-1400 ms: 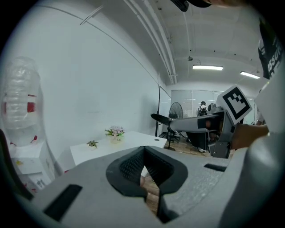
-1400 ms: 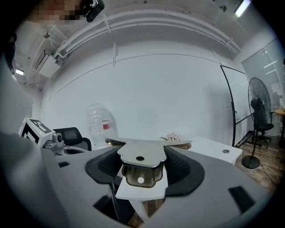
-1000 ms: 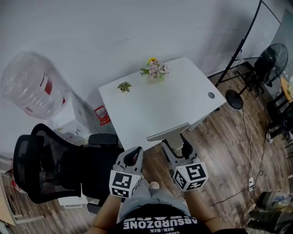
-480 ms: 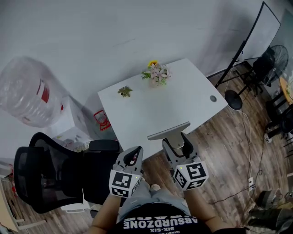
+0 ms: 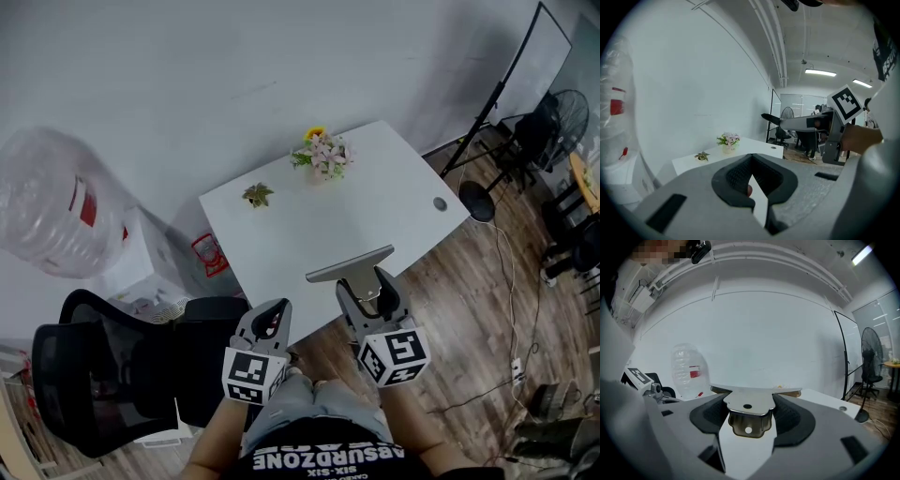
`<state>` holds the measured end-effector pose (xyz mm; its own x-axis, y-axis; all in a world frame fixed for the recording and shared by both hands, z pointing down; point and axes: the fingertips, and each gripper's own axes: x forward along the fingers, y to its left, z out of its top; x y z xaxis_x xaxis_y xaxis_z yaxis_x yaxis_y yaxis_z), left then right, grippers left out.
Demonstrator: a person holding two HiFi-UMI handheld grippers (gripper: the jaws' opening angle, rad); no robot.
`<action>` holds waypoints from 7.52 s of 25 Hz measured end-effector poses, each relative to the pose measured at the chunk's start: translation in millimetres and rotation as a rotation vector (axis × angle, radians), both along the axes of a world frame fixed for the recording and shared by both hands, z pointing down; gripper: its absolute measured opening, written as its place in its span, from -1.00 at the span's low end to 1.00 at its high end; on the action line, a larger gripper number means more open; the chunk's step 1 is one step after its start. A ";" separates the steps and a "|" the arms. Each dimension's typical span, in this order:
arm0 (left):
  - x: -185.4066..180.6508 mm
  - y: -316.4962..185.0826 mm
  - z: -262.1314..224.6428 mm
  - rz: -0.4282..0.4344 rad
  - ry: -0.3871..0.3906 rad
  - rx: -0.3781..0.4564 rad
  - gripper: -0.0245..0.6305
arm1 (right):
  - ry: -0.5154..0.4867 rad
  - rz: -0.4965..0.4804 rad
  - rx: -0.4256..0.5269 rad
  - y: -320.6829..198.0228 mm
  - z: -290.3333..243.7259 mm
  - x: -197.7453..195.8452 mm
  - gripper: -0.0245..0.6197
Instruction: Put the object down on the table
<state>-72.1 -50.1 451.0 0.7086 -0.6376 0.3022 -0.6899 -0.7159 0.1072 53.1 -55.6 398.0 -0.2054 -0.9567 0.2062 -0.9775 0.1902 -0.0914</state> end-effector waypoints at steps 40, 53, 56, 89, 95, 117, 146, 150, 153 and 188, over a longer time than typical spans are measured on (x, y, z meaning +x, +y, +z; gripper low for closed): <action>36.3 -101.8 5.2 -0.169 -0.015 -0.028 -0.92 | -0.001 -0.186 0.022 -137.1 -9.6 33.3 -0.03; 39.5 -106.0 9.9 -0.180 -0.027 -0.042 -0.92 | 0.025 -0.214 -0.029 -150.2 14.9 32.6 -0.03; 38.7 -106.7 11.7 -0.188 -0.030 -0.045 -0.92 | 0.027 -0.226 -0.041 -152.8 21.4 30.9 -0.03; 15.7 -109.3 22.3 -0.300 -0.054 -0.079 -0.92 | 0.041 -0.333 -0.173 -161.1 84.8 6.7 -0.03; 12.1 -111.4 22.7 -0.311 -0.055 -0.082 -0.92 | 0.046 -0.346 -0.201 -160.8 96.8 3.7 -0.03; 4.7 -118.1 26.1 -0.306 -0.057 -0.094 -0.92 | 0.083 -0.357 -0.263 -165.9 131.1 -2.2 -0.03; -3.7 -132.8 33.2 -0.330 -0.060 -0.117 -0.92 | 0.108 -0.361 -0.389 -175.6 184.6 1.0 -0.03; -4.0 -135.3 33.2 -0.335 -0.063 -0.119 -0.92 | 0.112 -0.364 -0.408 -176.6 191.8 2.1 -0.03; -4.3 -137.9 32.6 -0.336 -0.067 -0.119 -0.92 | 0.116 -0.371 -0.422 -178.2 197.4 1.8 -0.03; 3.0 -128.8 42.3 -0.366 -0.086 -0.147 -0.92 | 0.165 -0.418 -0.570 -171.3 273.2 2.6 -0.03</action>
<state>-69.1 -178.9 493.4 0.4108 -0.7890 0.4569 -0.9074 -0.4025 0.1209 55.7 -226.9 671.2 -0.4536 -0.5393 0.7095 -0.8432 0.5175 -0.1458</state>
